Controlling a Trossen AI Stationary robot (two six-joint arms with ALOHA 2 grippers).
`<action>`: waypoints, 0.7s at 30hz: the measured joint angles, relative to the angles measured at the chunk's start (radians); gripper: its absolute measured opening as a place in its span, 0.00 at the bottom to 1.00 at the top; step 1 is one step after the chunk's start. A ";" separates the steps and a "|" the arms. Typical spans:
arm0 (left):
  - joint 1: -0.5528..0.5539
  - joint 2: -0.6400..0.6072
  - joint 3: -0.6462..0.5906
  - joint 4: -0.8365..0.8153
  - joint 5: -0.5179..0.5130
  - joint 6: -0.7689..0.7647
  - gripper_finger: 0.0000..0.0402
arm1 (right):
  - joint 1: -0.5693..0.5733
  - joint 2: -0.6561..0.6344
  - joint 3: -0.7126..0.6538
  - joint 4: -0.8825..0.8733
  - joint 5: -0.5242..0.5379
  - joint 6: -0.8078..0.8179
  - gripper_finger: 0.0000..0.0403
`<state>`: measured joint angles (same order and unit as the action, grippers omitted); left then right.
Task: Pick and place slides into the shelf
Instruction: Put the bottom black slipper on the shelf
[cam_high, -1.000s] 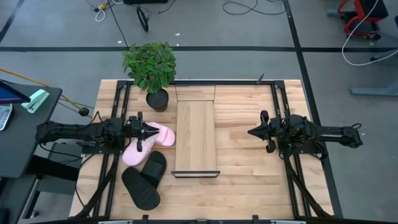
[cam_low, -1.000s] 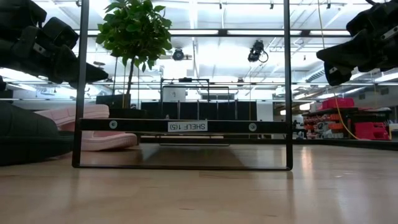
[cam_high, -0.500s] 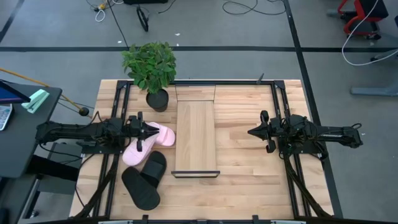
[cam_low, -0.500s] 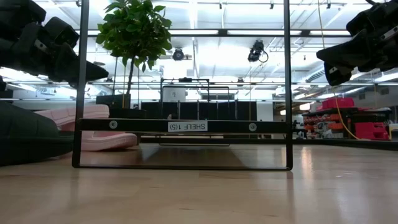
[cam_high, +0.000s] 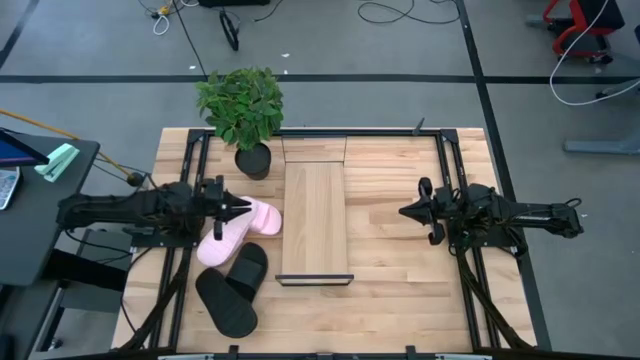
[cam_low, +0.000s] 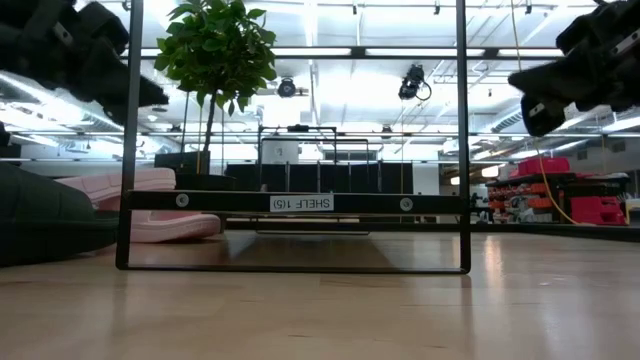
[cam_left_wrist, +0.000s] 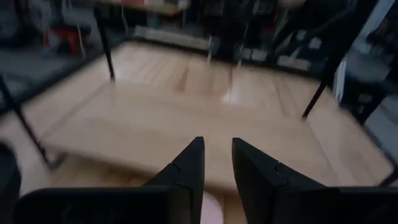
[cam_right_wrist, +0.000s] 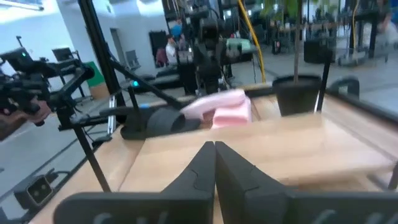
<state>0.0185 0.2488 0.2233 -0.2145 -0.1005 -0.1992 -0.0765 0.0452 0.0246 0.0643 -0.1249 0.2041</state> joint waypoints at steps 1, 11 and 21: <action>-0.001 0.010 0.015 -0.029 0.000 0.000 0.23 | 0.000 0.000 0.000 0.021 0.000 0.000 0.03; -0.077 0.143 0.147 -0.014 0.000 0.029 0.23 | 0.000 0.000 0.000 0.120 -0.025 -0.055 0.03; -0.141 0.320 0.285 -0.032 -0.053 0.078 0.23 | 0.000 0.093 0.100 0.164 -0.026 -0.097 0.03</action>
<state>-0.1227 0.5687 0.5080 -0.2470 -0.1538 -0.1214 -0.0765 0.1381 0.1247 0.2282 -0.1513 0.1070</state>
